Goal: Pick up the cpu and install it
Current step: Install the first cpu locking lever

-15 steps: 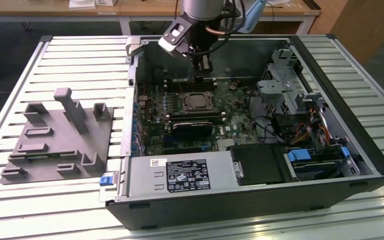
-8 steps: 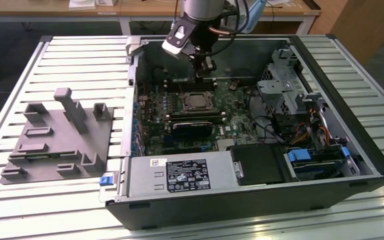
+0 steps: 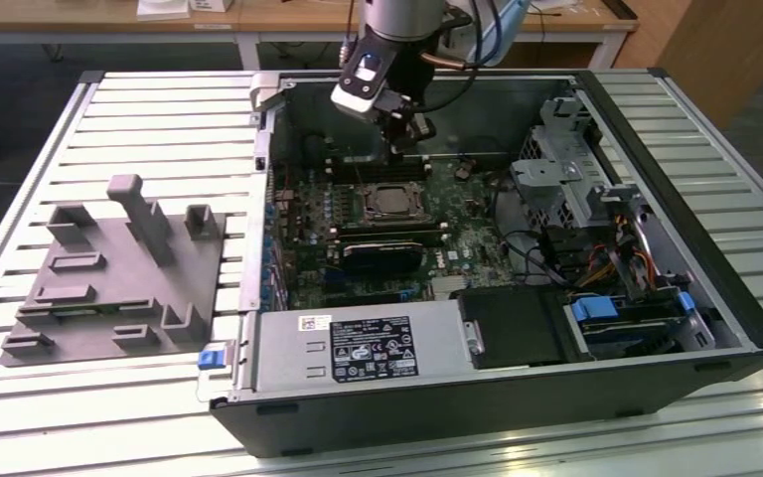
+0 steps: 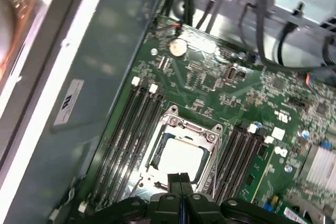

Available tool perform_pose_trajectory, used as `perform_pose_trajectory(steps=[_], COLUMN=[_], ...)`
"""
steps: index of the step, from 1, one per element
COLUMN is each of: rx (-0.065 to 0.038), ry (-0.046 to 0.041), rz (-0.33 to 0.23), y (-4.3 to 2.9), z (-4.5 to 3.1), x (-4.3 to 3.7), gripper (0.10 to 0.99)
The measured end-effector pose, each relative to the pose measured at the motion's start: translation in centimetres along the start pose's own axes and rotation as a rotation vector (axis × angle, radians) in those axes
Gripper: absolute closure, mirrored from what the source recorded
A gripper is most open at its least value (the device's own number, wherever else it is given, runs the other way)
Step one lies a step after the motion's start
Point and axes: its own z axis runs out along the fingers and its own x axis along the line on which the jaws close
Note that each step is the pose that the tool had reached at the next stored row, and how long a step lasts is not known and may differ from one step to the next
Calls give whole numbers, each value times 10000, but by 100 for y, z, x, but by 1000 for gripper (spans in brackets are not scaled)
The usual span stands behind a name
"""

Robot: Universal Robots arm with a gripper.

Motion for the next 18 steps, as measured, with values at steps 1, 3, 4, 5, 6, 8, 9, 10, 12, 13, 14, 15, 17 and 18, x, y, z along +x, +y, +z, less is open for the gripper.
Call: perform_pose_trajectory(steps=[1,3,4,5,6,8,9,10,12,13,14,15,17,18], rx=[0,3,4,5,6,8,9,10,11,13,13,14,16,18], ry=[5,14,19,23,28,37,42,47,57,61,66,71,80,85], rz=[-187,-546,-725,-904,-1085,-1445,-1640,-1821,-2179,-2360,-2539,-2731,-3095,-3275], y=[0,0,0,0,0,0,0,0,0,0,0,0,0,0], z=[0,1,1,1,1,2,2,2,2,2,3,3,3,4], x=[0,0,0,0,0,0,0,0,0,0,0,0,0,0], gripper=[980,980,980,980,980,980,980,980,980,980,980,980,980,980])
